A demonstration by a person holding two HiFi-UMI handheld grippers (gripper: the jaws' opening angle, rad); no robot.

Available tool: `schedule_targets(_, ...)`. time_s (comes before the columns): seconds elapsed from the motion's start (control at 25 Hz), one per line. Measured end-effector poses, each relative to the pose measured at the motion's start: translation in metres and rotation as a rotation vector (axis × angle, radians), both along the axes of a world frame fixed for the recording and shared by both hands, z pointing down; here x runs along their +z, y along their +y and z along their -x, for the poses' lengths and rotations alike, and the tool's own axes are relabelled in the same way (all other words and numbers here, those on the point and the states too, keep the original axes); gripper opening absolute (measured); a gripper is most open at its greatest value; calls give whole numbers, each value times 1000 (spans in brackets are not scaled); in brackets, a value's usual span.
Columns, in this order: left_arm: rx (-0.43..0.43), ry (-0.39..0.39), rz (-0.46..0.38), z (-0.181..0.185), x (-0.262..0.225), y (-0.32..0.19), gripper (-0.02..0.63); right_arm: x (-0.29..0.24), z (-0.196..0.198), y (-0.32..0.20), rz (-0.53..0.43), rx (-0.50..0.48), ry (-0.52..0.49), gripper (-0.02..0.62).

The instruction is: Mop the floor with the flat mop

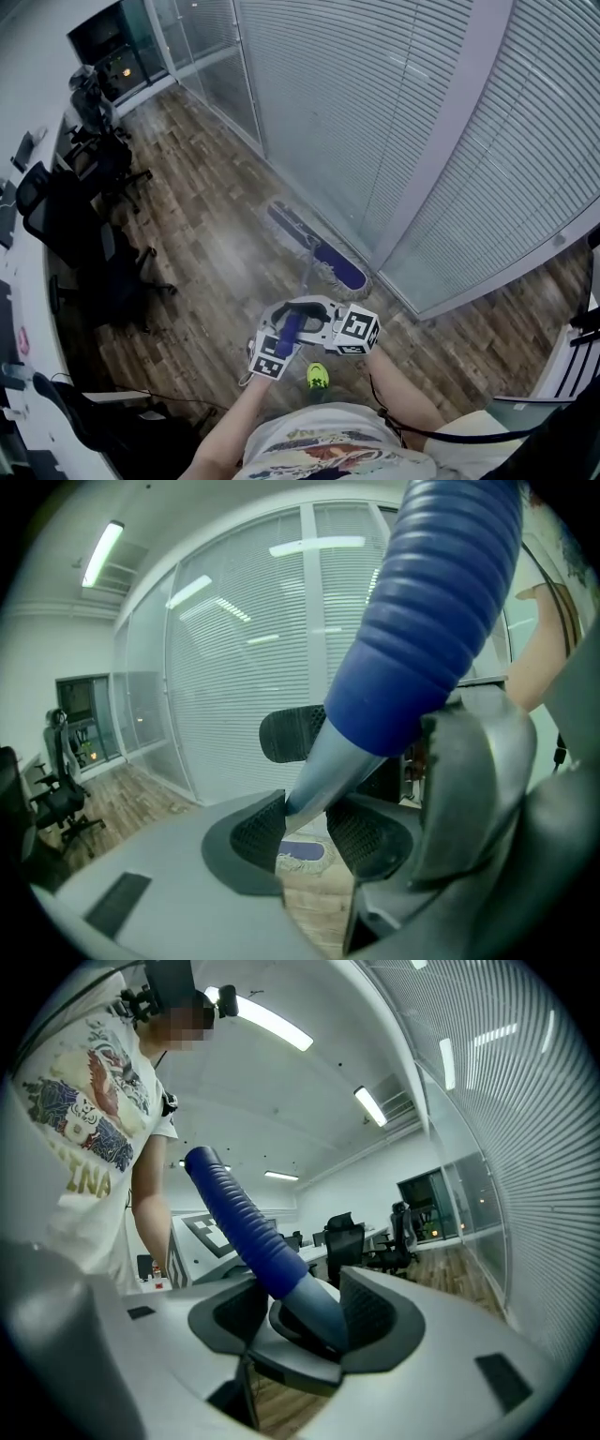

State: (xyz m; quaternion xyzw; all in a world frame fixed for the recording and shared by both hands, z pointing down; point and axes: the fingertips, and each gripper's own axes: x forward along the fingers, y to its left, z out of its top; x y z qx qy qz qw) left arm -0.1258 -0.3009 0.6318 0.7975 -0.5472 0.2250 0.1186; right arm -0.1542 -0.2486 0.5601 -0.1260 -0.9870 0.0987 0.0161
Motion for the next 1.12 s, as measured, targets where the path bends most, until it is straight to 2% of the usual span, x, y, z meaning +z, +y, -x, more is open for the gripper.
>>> schedule_targets(0.28,-38,9,8,17,-4,89,117,-4,16,89,14,-44,13,224)
schedule_targets(0.56,-66,1,13,23,-5,204,117,-9,22,204,23,-74,20,224)
schedule_targets(0.92,-100,23,21,-11,-4,352,117,-8,-13,351,18,-90,31,225)
schedule_targets(1.12,-104,15,17,-34,-16,402,117,-15,-38,402,20,-85,25,225)
